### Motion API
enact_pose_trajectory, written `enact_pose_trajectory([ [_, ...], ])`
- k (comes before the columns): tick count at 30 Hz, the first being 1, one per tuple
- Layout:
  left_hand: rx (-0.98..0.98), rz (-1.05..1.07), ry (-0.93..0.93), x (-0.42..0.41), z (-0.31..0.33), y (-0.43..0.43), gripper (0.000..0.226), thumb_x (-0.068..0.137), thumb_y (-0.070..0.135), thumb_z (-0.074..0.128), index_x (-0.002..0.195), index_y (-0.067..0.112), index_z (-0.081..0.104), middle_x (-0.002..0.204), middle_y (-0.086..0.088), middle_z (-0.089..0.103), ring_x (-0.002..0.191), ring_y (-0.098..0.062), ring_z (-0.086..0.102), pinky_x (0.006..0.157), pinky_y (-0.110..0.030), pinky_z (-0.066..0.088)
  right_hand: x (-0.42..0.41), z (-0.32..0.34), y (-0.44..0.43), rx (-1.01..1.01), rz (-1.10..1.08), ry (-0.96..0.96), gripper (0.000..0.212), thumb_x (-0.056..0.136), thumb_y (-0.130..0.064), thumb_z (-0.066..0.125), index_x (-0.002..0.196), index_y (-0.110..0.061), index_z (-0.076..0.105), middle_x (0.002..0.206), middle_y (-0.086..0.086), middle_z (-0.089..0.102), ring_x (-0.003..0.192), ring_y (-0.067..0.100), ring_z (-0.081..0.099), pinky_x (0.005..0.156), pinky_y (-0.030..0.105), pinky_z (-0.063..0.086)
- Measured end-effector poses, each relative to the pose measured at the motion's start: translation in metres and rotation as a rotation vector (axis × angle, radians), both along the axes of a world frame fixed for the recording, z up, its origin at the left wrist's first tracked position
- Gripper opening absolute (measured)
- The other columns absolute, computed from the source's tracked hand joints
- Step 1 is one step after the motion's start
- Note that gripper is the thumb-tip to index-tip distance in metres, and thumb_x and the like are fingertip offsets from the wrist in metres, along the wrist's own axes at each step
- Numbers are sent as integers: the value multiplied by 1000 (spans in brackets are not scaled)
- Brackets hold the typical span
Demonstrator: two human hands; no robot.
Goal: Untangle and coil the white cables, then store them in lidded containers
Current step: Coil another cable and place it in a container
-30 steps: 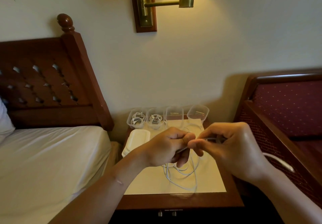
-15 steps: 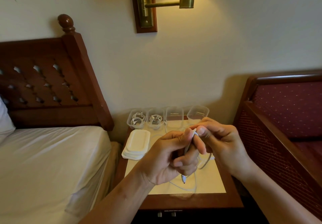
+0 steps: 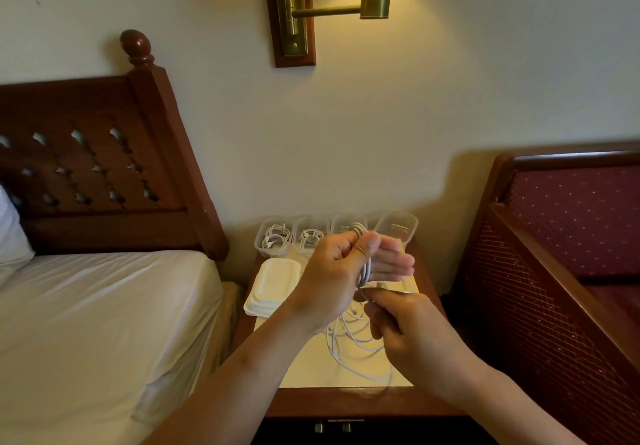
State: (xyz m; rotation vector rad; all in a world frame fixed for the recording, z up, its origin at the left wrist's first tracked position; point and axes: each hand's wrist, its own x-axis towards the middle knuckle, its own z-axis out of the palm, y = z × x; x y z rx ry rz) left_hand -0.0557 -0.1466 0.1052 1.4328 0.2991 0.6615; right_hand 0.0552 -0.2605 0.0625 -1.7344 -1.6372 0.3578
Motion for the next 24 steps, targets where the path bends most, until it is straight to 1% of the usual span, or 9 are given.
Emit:
enact_pose_trajectory([
  [3,276,93,220,1,-4,8,35,112,19,41,111,-7,66,99,-19,77,92,-31,77,88,-47,62,-2,8,-4,2,-24,-76,17,105,-34,55,101,-30,71,71,-22,60,68,6,56,57,22,38],
  [6,397,88,382,-3,-7,20,32,111,19,46,104,-4,68,85,-14,76,76,-27,75,75,-45,63,4,20,-8,3,-51,-71,16,103,-42,57,96,-35,70,68,-19,62,68,5,58,53,20,35],
  [8,429,15,430,-7,-8,23,34,111,22,48,98,-3,67,74,-16,72,62,-31,69,60,-44,58,9,27,-9,27,-56,-74,18,102,-43,57,90,-36,69,66,-21,61,62,8,56,50,21,34],
  [11,464,-87,449,-8,-10,22,41,111,25,44,83,-1,59,55,-3,57,45,-14,51,48,-24,41,17,35,-7,140,-77,-75,16,96,-43,66,84,-35,73,64,-18,61,56,11,52,48,19,32],
  [13,324,-172,401,-7,-10,21,40,112,18,42,79,5,59,50,4,44,43,-8,38,47,-20,32,22,42,-3,217,-73,-77,18,92,-41,74,77,-32,74,60,-17,59,53,11,50,49,18,30],
  [15,173,-243,345,-8,-9,20,39,111,15,40,81,4,63,46,0,38,40,-10,30,45,-22,27,29,48,1,269,-51,-52,21,88,-39,80,70,-30,74,60,-20,60,51,11,49,51,18,31],
  [18,-41,-337,260,-13,-8,16,48,111,29,37,83,1,64,44,0,35,40,-11,21,47,-27,17,37,58,8,342,-17,30,13,81,-31,87,74,-25,78,63,-15,65,54,6,55,54,17,37],
  [20,-138,-421,210,-17,-7,13,49,110,32,34,84,2,63,45,4,35,40,-10,20,47,-29,16,40,63,11,375,32,145,13,76,-27,88,75,-17,80,65,-9,68,56,5,56,55,15,39],
  [24,-277,-570,42,-21,-4,3,43,106,39,38,82,9,57,50,9,29,40,-9,16,43,-22,21,43,58,21,428,168,342,19,79,-35,84,82,-17,81,73,0,70,59,11,55,57,25,45],
])
